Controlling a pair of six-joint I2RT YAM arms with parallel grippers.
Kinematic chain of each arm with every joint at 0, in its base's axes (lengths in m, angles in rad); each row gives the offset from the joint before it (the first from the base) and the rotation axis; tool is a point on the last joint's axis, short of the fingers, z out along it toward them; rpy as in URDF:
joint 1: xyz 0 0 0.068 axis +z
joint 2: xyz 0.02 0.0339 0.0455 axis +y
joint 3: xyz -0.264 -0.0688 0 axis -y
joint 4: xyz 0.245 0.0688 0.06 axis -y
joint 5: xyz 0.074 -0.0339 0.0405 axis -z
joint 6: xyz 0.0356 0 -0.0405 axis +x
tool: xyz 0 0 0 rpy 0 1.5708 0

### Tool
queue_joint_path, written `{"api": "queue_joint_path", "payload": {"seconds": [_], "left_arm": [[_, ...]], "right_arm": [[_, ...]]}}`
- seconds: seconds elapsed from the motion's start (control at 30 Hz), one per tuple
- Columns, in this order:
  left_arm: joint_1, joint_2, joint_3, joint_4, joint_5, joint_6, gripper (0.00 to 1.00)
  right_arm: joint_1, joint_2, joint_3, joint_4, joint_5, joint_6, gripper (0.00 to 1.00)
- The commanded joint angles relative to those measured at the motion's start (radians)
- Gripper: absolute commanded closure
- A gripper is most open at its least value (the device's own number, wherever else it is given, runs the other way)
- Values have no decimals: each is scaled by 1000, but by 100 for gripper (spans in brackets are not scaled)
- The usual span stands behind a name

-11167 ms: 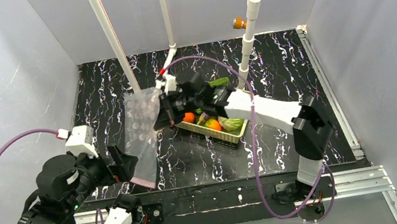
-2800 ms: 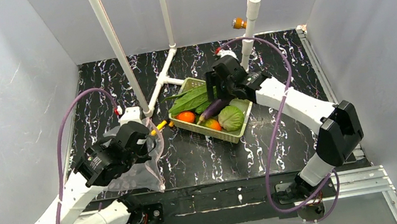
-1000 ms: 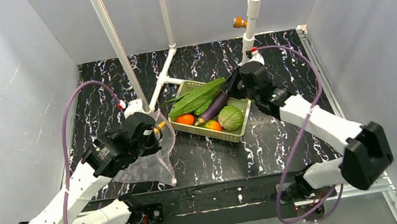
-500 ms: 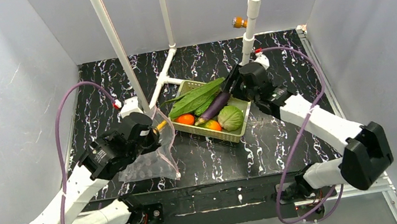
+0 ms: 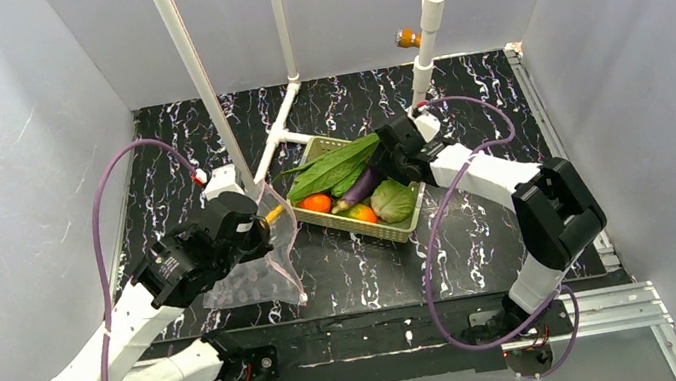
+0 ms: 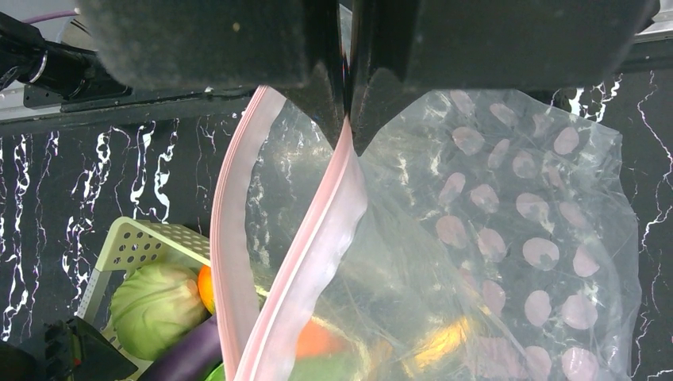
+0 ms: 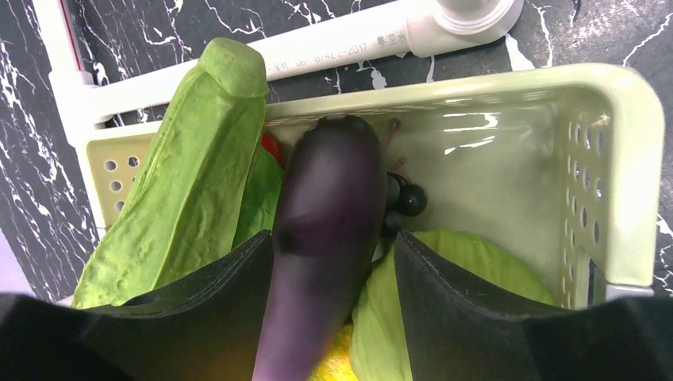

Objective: Place the food in the zip-top bag and seal the zipper
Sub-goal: Pick up the fake vegetable from the bin, then place the fake vegetable in the zipper food storage bag.

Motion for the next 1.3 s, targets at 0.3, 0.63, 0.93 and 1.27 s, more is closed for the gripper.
{"api": "queue_joint_path", "payload": {"seconds": [0.3,0.63,0.93,1.27], "left_arm": [[4,-15,-6,18,-6,47,100],[3,-83,-37,47,-47,-18,100],[4,-62,-7,86,-33,-79,100],[4,-35,18,99,-10,-92,100]], "right_arm": [[-2,83,61,43,14,68,41],[-1,-144,-23,101,13,-42,70],[30,-337,15,188,-96,-325,99],[264,-467,142,373,-256,-738,99]]}}
